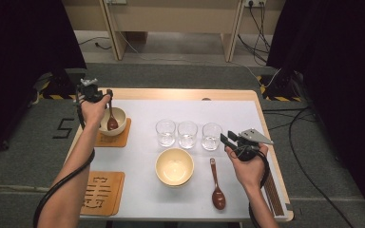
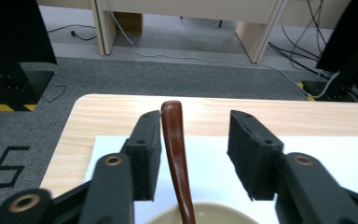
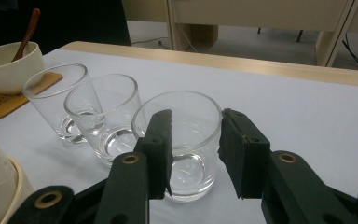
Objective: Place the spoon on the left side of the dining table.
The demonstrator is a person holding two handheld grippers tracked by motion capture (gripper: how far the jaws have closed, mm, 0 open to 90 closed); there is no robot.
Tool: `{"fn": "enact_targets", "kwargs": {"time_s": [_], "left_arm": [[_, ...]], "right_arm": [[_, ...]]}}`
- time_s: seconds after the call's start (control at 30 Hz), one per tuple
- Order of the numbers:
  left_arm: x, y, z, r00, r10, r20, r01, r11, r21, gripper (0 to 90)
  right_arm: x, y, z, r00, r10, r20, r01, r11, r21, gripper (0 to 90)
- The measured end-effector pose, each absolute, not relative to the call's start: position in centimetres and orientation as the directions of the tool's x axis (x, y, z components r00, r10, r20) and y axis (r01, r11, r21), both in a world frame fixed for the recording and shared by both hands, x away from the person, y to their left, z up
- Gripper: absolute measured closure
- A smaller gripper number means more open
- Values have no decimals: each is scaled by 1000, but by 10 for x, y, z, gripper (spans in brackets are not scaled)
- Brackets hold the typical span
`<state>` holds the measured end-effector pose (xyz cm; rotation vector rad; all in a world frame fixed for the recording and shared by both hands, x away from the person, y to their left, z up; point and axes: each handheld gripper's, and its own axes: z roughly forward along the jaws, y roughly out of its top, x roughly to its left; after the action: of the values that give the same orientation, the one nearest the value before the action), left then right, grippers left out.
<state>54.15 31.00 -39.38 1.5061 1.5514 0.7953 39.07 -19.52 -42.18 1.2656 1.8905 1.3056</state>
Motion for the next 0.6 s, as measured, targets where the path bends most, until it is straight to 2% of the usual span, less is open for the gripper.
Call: {"fn": "enact_targets", "kwargs": {"time_s": [0.23, 0.6], "left_arm": [[514, 313, -390, 70, 990, -125, 477, 77, 875, 457], [479, 315, -383, 126, 983, -134, 455, 63, 888, 453]], "right_arm": [[394, -199, -420, -421, 902, 93, 439, 113, 892, 642], [396, -217, -413, -372, 924, 92, 482, 107, 870, 626]]}}
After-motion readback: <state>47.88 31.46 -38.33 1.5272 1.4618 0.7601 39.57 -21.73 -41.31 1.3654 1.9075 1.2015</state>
